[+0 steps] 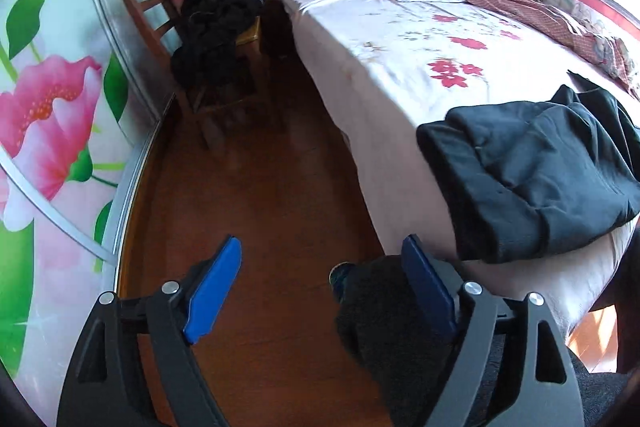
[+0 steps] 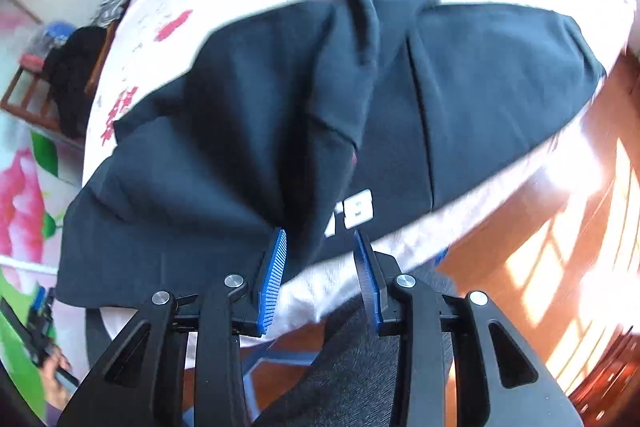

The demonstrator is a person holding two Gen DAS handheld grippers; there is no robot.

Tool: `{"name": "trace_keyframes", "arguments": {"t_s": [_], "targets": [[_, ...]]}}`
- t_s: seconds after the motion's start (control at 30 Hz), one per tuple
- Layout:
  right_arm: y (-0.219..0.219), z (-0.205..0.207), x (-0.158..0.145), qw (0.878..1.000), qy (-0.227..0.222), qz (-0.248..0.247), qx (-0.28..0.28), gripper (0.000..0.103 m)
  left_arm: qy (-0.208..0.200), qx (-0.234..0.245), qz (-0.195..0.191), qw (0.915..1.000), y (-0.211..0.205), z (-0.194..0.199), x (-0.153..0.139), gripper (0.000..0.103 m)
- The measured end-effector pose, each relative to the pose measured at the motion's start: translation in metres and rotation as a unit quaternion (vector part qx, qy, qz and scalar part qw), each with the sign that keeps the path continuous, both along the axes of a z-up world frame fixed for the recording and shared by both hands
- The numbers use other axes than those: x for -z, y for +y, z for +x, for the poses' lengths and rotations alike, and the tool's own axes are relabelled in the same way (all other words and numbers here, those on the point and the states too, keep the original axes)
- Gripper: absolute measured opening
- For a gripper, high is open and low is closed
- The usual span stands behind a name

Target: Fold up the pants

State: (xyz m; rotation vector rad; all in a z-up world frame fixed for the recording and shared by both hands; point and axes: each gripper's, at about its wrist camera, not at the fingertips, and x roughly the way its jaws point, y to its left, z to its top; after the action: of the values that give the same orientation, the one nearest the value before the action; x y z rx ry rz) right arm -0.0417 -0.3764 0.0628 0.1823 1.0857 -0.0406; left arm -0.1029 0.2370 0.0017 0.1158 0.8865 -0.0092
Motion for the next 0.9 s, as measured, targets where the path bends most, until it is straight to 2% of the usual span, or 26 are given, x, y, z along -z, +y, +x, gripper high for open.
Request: {"name": "trace_keyframes", "arguments": {"t_s": [0.03,0.1,0.17,0.27,0.3,0.4,0.47,0.53,0.57,0.6,0.67,0.7,0.73,0.8,0.87,0.9], "targets": [[0.020,0.015,-0.011,0.998,-0.032,-0.013,-0.059,0.034,0.009,-0.001,-0.031,0.9995,0.004,0.009,0.000,0.083],[0.063,0.055,-0.021,0.983,-0.067,-0.022,-0.167,0.034,0.011,0.014,-0.098,0.9950,0.000,0.033,-0.002,0.083],[0.103,0.102,-0.015,0.966,-0.065,-0.039,-0.246,0.034,0.007,0.046,-0.143,0.9887,-0.017,0.059,-0.004,0.083],[0.156,0.159,0.008,0.940,-0.024,-0.075,-0.331,0.034,0.024,0.077,-0.151,0.9852,-0.044,0.095,0.003,0.085],[0.169,0.176,0.016,0.931,-0.009,-0.088,-0.354,0.034,0.041,0.087,-0.159,0.9825,-0.052,0.107,0.008,0.085],[0.195,0.198,0.046,0.906,0.038,-0.137,-0.400,0.037,0.088,0.089,-0.176,0.9764,-0.063,0.127,0.029,0.085],[0.193,0.192,0.063,0.889,0.070,-0.152,-0.426,0.037,0.106,0.088,-0.176,0.9747,-0.068,0.134,0.042,0.085],[0.194,0.178,0.074,0.874,0.094,-0.152,-0.451,0.019,0.110,0.087,-0.193,0.9712,-0.066,0.137,0.047,0.084],[0.196,0.176,0.075,0.868,0.096,-0.167,-0.458,0.003,0.109,0.083,-0.201,0.9699,-0.064,0.139,0.048,0.083],[0.195,0.165,0.077,0.863,0.090,-0.180,-0.464,0.002,0.108,0.081,-0.206,0.9693,-0.064,0.140,0.049,0.081],[0.196,0.163,0.066,0.866,0.068,-0.179,-0.461,0.002,0.101,0.080,-0.216,0.9679,-0.063,0.138,0.049,0.063],[0.194,0.164,0.058,0.875,0.049,-0.174,-0.450,0.001,0.098,0.077,-0.219,0.9679,-0.064,0.140,0.048,0.055],[0.189,0.170,0.049,0.888,0.028,-0.164,-0.428,0.001,0.091,0.070,-0.218,0.9692,-0.064,0.139,0.046,0.048],[0.177,0.187,0.039,0.909,-0.004,-0.164,-0.382,0.001,0.079,0.055,-0.209,0.9732,-0.061,0.140,0.039,0.045],[0.166,0.198,0.040,0.921,-0.005,-0.134,-0.365,0.001,0.063,0.044,-0.196,0.9775,-0.059,0.140,0.035,0.044],[0.163,0.202,0.042,0.925,-0.008,-0.138,-0.353,0.000,0.060,0.043,-0.190,0.9789,-0.059,0.142,0.035,0.044]]}}
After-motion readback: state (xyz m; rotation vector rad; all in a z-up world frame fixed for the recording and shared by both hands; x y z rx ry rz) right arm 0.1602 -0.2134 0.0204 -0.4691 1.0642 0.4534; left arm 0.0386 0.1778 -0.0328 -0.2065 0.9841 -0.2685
